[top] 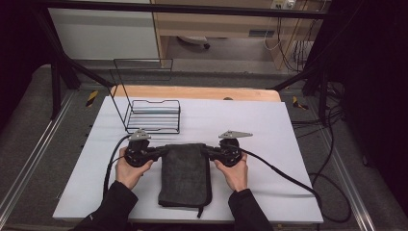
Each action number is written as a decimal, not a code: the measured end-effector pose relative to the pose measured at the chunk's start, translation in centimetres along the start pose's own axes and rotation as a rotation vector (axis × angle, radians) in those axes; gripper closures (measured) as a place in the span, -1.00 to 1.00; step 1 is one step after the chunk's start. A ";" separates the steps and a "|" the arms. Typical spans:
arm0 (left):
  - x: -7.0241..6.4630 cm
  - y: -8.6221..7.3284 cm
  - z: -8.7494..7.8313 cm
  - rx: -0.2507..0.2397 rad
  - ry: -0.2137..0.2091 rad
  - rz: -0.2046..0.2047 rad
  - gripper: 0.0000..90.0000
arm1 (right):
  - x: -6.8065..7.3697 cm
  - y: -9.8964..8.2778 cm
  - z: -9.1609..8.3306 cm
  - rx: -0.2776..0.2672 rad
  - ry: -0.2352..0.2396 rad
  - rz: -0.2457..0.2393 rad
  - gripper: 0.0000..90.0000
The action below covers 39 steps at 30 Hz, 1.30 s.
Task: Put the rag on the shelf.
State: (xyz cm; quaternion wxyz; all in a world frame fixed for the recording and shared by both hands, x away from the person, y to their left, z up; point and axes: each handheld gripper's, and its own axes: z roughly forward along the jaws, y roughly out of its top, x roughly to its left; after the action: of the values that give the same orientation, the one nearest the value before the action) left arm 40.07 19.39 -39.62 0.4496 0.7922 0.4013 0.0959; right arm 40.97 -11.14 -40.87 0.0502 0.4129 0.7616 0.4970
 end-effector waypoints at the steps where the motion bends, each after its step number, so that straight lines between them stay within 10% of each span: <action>1: 0.0 0.0 0.0 0.000 0.000 0.000 0.80 | 0.1 0.1 -0.1 -0.008 0.000 -0.012 0.74; 39: -3.0 3.0 -6.7 -0.295 0.052 0.090 0.80 | 4.8 4.1 -5.0 -0.294 0.005 -0.197 0.76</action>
State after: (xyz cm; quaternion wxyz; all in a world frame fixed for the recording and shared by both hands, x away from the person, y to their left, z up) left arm 36.27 20.67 -32.72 0.5458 0.7321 0.3583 0.1942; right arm 37.79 -10.81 -33.44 0.1564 0.3234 0.7176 0.5967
